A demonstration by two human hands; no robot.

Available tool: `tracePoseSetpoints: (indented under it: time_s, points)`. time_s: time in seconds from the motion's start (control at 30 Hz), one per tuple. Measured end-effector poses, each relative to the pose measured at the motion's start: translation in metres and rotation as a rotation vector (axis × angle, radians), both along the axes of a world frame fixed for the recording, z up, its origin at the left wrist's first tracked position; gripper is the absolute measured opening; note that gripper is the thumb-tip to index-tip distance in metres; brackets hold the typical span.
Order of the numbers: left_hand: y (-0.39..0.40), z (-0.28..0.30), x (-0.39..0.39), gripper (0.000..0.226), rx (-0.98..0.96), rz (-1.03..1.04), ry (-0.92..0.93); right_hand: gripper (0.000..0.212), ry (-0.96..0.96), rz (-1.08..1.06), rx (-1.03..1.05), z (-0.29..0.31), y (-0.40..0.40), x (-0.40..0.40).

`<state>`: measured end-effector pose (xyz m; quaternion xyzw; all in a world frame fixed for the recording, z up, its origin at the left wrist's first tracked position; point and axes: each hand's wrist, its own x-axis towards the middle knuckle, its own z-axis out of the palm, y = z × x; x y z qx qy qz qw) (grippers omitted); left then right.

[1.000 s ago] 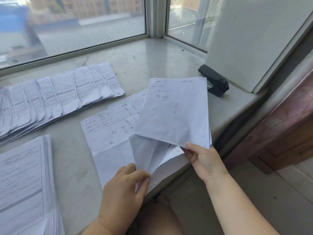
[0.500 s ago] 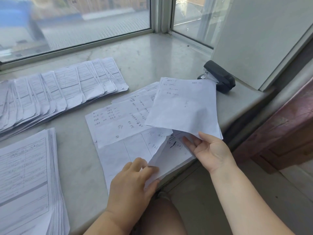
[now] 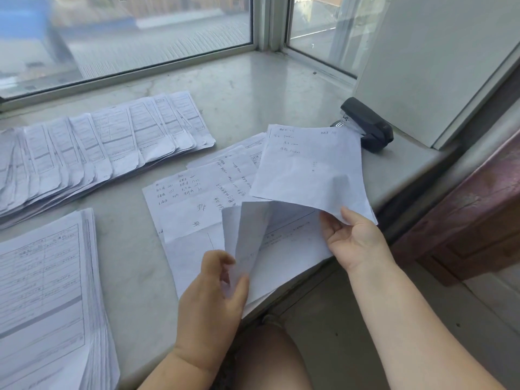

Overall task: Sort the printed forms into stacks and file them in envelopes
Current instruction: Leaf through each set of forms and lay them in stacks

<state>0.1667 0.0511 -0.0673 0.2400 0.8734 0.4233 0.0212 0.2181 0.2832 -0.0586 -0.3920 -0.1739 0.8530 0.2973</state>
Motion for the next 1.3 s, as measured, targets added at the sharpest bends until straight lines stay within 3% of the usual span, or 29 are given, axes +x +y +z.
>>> tracePoseSetpoints:
  time_s: [0.1,0.17,0.27,0.4,0.53,0.7,0.77,0.9,1.13,1.3]
  points:
    - [-0.002,-0.006,0.005,0.09,-0.103,-0.105,0.042,0.028,-0.25,-0.006,0.293,0.017,0.008,-0.007]
    - [-0.004,-0.009,0.006,0.099,-0.133,-0.141,0.02,0.035,-0.416,-0.029,0.572,0.038,0.018,-0.005]
    - [-0.003,-0.011,0.006,0.083,-0.014,-0.068,-0.092,0.036,-0.305,-0.093,0.615,0.081,0.038,0.009]
    - [-0.006,-0.004,0.002,0.02,0.316,0.123,-0.203,0.031,-0.041,-0.069,0.477,0.12,0.033,0.038]
    - [-0.021,0.018,0.003,0.023,0.531,0.252,-0.106,0.029,-0.019,0.057,0.437,0.112,0.001,0.055]
    - [-0.04,0.046,-0.001,0.019,0.566,0.262,0.049,0.03,-0.152,0.281,0.382,0.064,-0.045,0.045]
    - [-0.042,0.051,-0.004,0.026,0.516,0.239,0.111,0.03,-0.223,0.36,0.378,0.045,-0.059,0.038]
    - [-0.035,0.052,-0.004,0.062,0.286,-0.028,0.236,0.03,-0.325,0.421,0.332,0.021,-0.075,0.025]
    - [-0.014,0.005,-0.005,0.064,-0.43,-0.265,0.14,0.027,-0.445,0.469,0.363,0.008,-0.083,0.008]
    - [-0.01,0.001,0.0,0.065,-0.565,-0.26,0.106,0.023,-0.407,0.422,0.278,0.002,-0.082,0.004]
